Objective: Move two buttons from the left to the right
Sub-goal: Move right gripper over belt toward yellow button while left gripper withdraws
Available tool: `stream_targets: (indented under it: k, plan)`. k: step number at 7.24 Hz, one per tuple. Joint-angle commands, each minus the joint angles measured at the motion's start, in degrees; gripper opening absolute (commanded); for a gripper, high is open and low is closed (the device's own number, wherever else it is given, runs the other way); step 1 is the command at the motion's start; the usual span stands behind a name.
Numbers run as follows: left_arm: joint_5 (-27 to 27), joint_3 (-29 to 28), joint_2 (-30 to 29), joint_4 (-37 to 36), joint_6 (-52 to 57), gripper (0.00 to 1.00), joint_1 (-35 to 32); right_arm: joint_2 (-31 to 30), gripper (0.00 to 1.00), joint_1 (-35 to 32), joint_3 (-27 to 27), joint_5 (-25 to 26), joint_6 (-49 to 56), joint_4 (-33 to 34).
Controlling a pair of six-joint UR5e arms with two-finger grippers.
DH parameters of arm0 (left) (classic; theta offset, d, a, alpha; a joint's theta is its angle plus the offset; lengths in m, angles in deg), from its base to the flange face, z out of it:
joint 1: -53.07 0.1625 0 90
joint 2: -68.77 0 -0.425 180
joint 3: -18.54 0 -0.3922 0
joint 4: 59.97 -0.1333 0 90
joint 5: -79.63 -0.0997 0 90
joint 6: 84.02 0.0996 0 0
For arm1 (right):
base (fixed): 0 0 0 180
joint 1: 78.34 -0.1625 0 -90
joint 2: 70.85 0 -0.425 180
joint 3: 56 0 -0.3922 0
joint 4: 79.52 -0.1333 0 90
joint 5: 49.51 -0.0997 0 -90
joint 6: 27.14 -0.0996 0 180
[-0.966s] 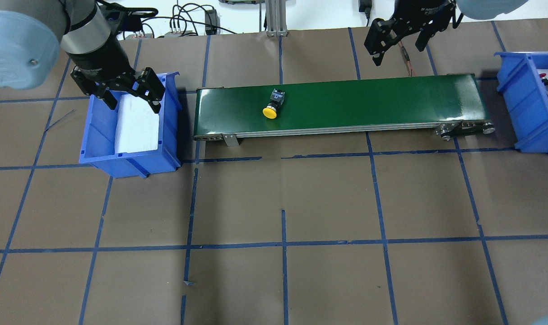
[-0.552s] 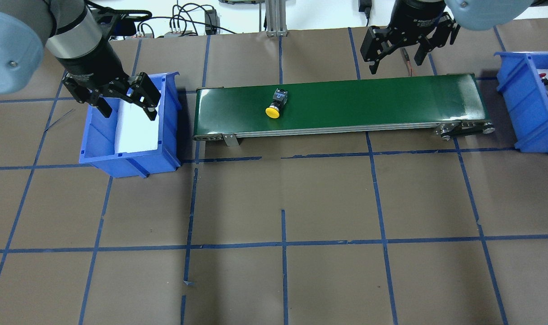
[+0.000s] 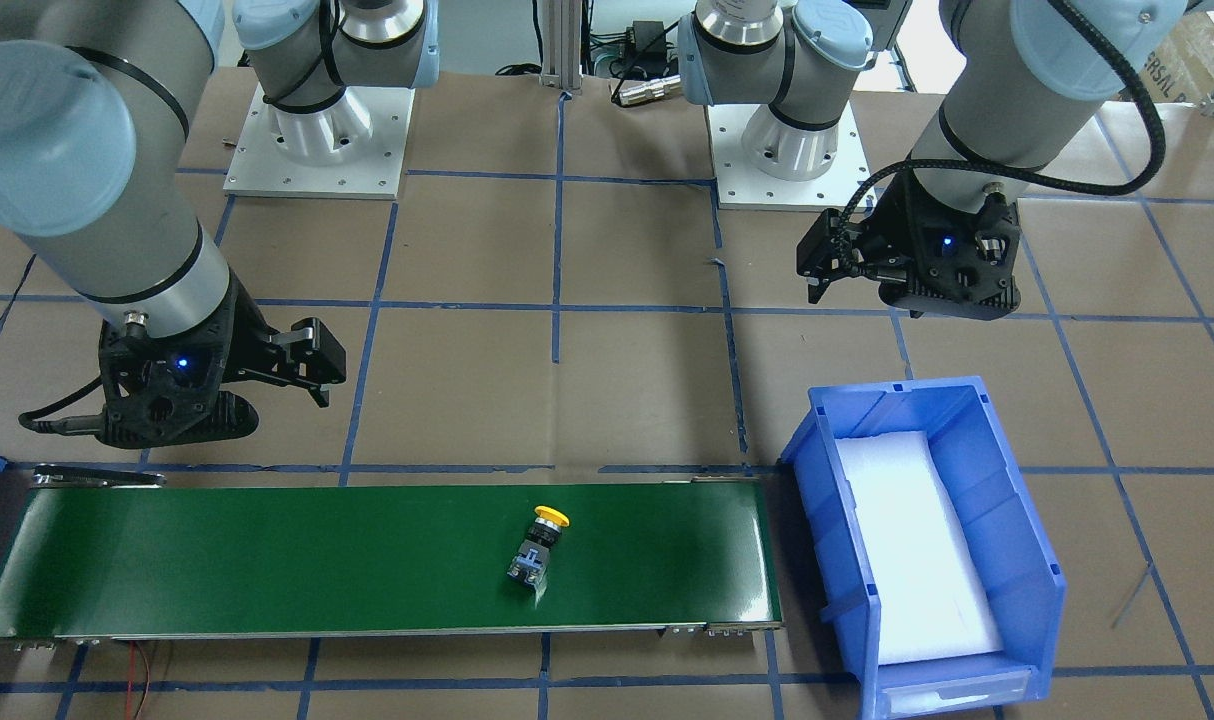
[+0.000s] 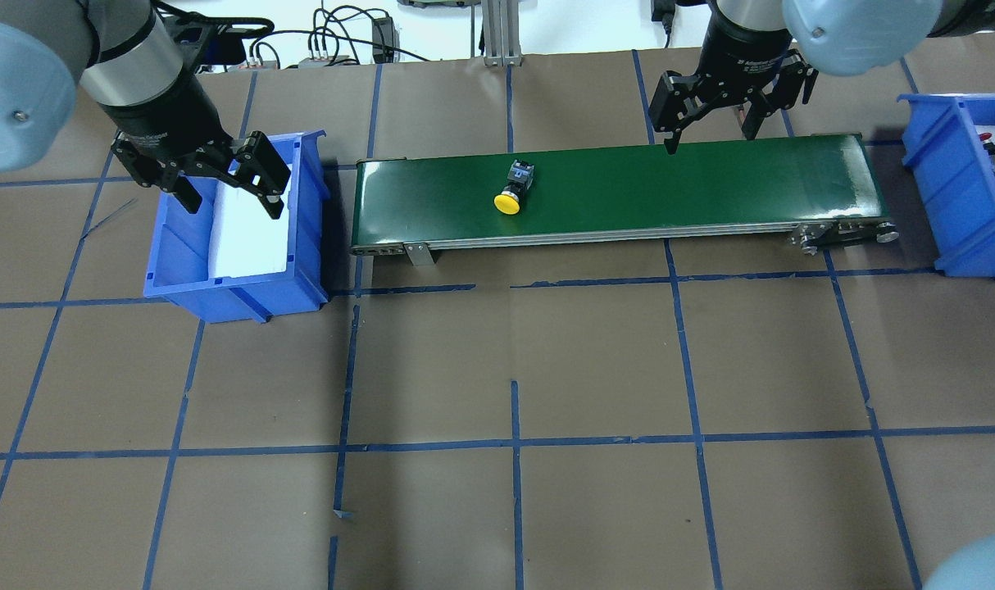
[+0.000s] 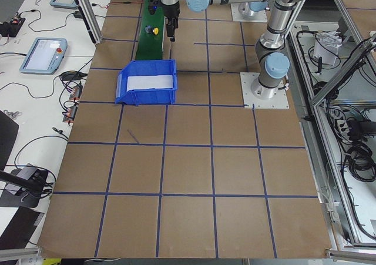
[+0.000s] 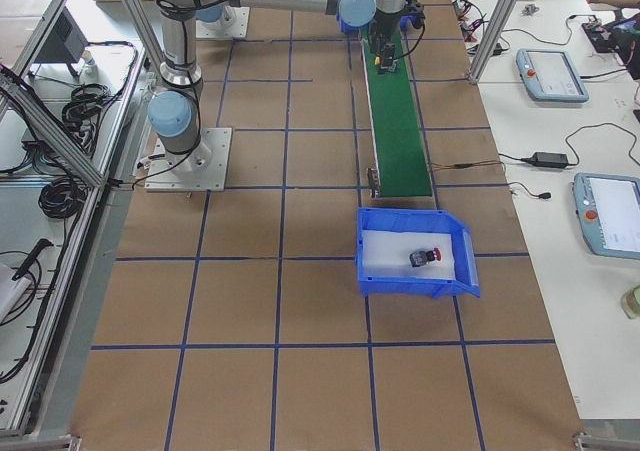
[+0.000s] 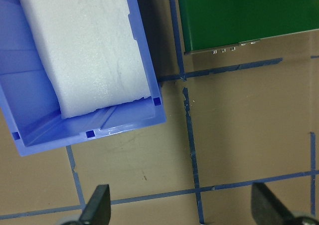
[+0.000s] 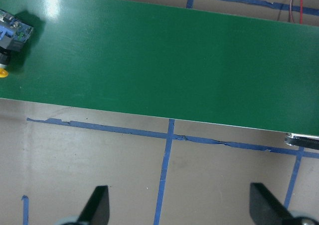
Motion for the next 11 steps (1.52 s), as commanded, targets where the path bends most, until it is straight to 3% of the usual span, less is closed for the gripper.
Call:
stream_targets:
  k: [1, 3, 5, 7, 11]
  plan:
    - [0.1, 0.1, 0.0, 0.0, 0.0, 1.00, 0.0, 2.0, 1.00, 0.8, -0.1, -0.1, -2.1, 0.7]
    - [0.5, 0.1, -0.1, -0.1, 0.0, 1.00, 0.0, 4.4, 1.00, 1.2, 0.1, -0.1, -5.3, 5.5]
    - [0.7, 0.0, -0.4, -0.1, -0.1, 1.00, -0.1, 4.8, 0.99, 1.3, 0.0, -0.1, -6.6, 5.8]
    - [0.8, 0.0, -0.6, -0.1, -0.4, 1.00, -0.1, 6.6, 0.99, 0.4, 0.5, 0.2, -8.2, 14.4]
    - [0.5, -0.2, -1.2, -0.1, -0.5, 1.00, -0.1, 11.9, 0.99, -3.9, 1.6, -1.0, -14.2, 17.8]
